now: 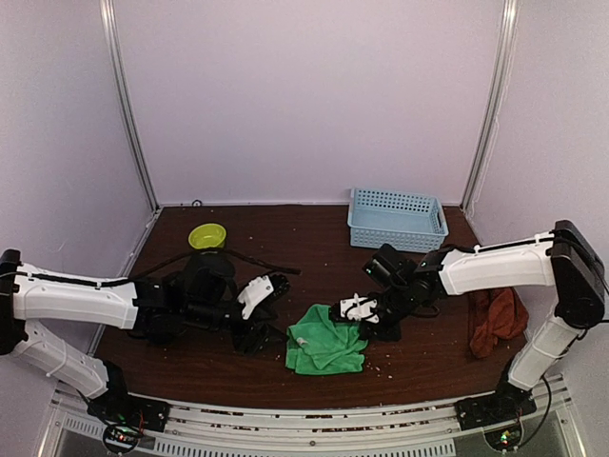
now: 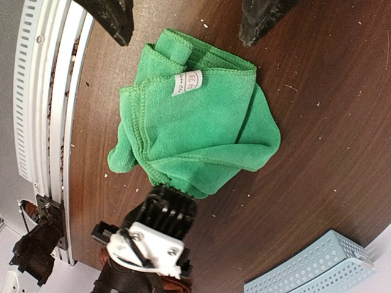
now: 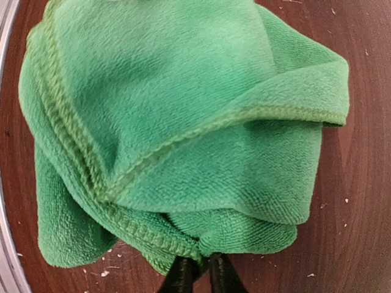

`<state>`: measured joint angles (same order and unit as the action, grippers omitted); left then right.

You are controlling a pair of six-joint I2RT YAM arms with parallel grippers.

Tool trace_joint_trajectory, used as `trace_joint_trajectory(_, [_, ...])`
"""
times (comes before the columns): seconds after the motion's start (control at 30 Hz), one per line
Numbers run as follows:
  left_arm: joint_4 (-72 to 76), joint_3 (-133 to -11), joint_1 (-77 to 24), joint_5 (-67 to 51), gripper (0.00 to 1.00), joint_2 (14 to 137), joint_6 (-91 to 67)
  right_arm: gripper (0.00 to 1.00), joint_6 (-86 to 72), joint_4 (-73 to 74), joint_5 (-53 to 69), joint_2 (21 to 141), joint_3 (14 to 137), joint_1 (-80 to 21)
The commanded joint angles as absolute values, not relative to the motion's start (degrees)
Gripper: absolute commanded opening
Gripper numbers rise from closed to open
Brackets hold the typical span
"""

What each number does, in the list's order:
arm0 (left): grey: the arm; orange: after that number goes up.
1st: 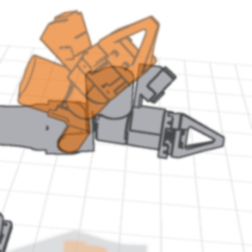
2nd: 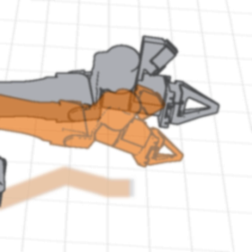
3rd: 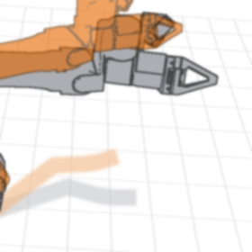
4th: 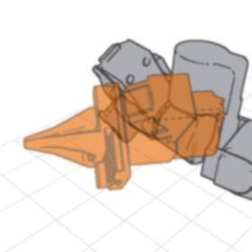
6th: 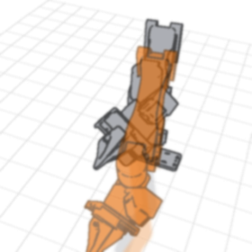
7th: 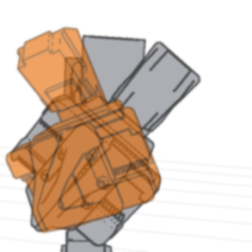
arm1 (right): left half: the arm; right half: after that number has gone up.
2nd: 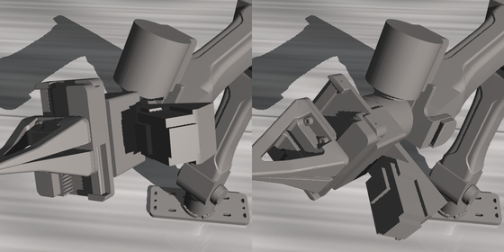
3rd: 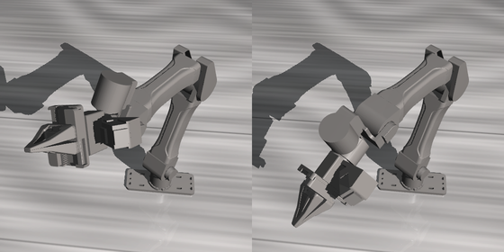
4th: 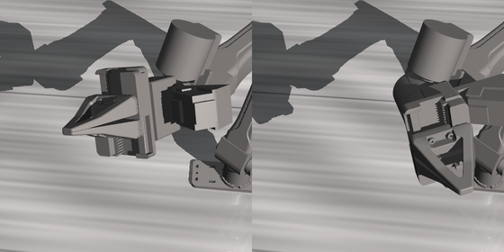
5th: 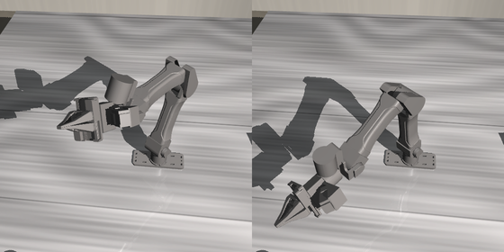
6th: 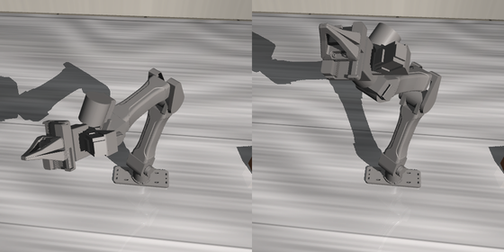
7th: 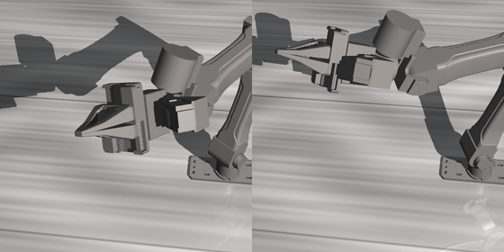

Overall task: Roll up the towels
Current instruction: Smooth out the towel at the center of the board.

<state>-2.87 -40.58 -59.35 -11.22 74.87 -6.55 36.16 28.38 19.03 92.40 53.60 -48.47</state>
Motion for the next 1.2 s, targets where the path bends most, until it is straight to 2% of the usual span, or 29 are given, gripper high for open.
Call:
trace_joint_trajectory(0.0, [-1.53, -39.90, -59.59, -9.10, 0.62, 72.29, -7.05, 0.07, 34.42, 28.59, 19.64, 94.20, 59.88, -47.09])
trace_joint_trajectory(0.17, [-3.65, -40.39, -60.06, -7.21, 0.63, 70.73, -5.22, 0.00, 26.32, 28.22, 27.48, 103.49, 71.47, -40.17])
trace_joint_trajectory(0.2, [-4.02, -40.55, -60.44, -6.50, 0.64, 70.77, -4.43, 0.01, 23.09, 27.75, 28.47, 106.06, 74.36, -38.46])
trace_joint_trajectory(0.23, [-4.30, -40.71, -61.09, -5.78, 0.64, 71.21, -3.74, 0.07, 17.04, 26.41, 28.47, 109.10, 77.20, -36.91])
trace_joint_trajectory(0.3, [-5.05, -41.38, -61.74, -5.10, 0.65, 73.01, -2.17, 0.35, 10.41, 26.84, 31.38, 115.67, 83.20, -33.50])
trace_joint_trajectory(0.33, [-5.42, -42.09, -62.13, -5.10, 0.64, 74.10, -1.67, 0.74, 9.84, 30.13, 35.00, 119.14, 86.99, -32.02])
trace_joint_trajectory(0.37, [-5.65, -42.70, -62.63, -5.28, 0.64, 75.17, -1.19, 0.97, 10.24, 33.63, 37.57, 121.29, 89.83, -31.42])
trace_joint_trajectory(0.4, [-5.83, -43.20, -63.30, -5.41, 0.64, 76.09, -0.79, 1.00, 11.18, 35.81, 39.23, 121.72, 91.06, -31.16])
trace_joint_trajectory(0.7, [-1.76, -46.52, -67.72, -5.72, 0.65, 85.49, 1.53, 1.00, 16.11, 28.94, 34.70, 96.01, 74.66, -30.78])
trace_joint_trajectory(0.8, [-1.86, -50.66, -70.80, -2.60, 0.65, 91.11, 2.72, 1.00, 16.63, 26.14, 28.37, 88.56, 70.41, -29.92])
trace_joint_trajectory(0.9, [-2.54, -54.94, -73.61, 0.78, 0.65, 96.67, 4.26, 1.00, 19.94, 27.82, 29.18, 84.68, 67.92, -28.01])
trace_joint_trajectory(0.97, [-2.73, -57.26, -74.24, 1.68, 0.65, 99.54, 4.86, 0.96, 22.57, 32.13, 32.05, 84.44, 68.01, -27.07])
trace_joint_trajectory(1.1, [-6.56, -61.24, -74.46, 3.82, 0.63, 105.98, 5.00, 0.81, 23.25, 35.84, 37.89, 82.43, 67.24, -25.25])
trace_joint_trajectory(1.17, [-7.13, -61.32, -74.68, 5.80, 0.60, 107.39, 5.22, 0.79, 23.75, 34.94, 38.10, 80.04, 65.92, -24.88])
